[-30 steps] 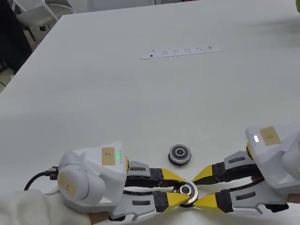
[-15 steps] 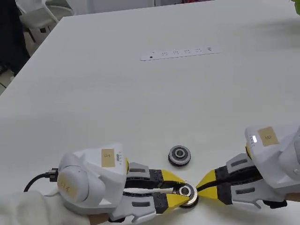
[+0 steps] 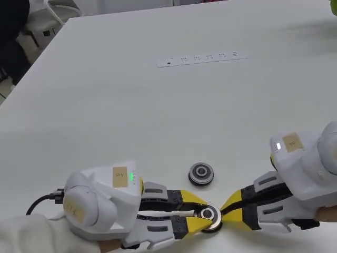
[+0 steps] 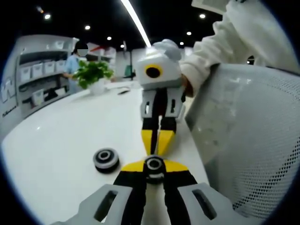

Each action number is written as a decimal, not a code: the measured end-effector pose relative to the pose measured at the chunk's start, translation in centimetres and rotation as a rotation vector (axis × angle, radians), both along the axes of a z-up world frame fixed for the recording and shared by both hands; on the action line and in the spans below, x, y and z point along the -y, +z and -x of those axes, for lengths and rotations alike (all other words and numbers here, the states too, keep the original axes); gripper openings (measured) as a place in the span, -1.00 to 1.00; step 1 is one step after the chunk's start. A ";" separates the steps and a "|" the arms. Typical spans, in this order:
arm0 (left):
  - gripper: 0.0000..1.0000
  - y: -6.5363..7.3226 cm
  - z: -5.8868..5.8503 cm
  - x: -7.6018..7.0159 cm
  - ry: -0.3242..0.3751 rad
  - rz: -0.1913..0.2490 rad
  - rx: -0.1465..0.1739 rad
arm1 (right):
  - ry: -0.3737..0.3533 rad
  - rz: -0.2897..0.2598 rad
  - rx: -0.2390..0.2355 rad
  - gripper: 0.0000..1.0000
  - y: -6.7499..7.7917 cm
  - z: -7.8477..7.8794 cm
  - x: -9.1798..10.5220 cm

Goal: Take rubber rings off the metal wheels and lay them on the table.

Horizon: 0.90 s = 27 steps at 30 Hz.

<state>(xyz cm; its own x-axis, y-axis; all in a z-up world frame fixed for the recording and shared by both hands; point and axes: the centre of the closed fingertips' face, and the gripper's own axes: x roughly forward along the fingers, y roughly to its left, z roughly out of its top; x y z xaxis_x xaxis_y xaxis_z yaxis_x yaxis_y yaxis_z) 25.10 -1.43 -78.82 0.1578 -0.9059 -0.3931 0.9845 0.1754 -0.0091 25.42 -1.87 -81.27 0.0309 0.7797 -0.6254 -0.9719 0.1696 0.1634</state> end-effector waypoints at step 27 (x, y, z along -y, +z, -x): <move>-0.73 0.1 -0.1 0.0 0.008 0.003 0.004 | -0.199 -0.074 -0.212 -1.00 1.0 -0.8 0.5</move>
